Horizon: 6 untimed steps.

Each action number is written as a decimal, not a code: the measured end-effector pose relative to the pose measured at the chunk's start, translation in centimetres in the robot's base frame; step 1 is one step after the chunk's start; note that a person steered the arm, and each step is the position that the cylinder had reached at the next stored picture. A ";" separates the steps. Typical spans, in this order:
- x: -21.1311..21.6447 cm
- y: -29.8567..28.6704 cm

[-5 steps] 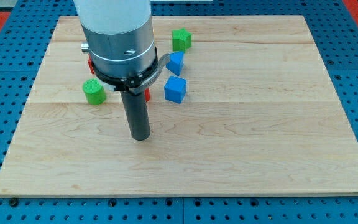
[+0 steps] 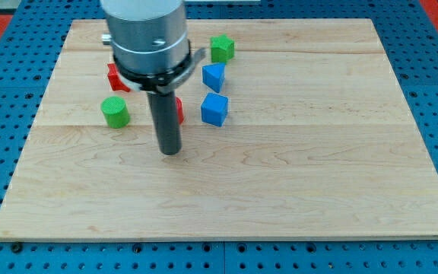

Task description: Move your arm to center left

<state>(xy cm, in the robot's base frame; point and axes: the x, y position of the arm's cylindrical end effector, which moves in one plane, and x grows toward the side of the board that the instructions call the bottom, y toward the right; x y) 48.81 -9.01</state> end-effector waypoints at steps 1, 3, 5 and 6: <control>-0.7 -4.6; -1.5 -12.4; -12.7 -16.5; -15.0 -14.3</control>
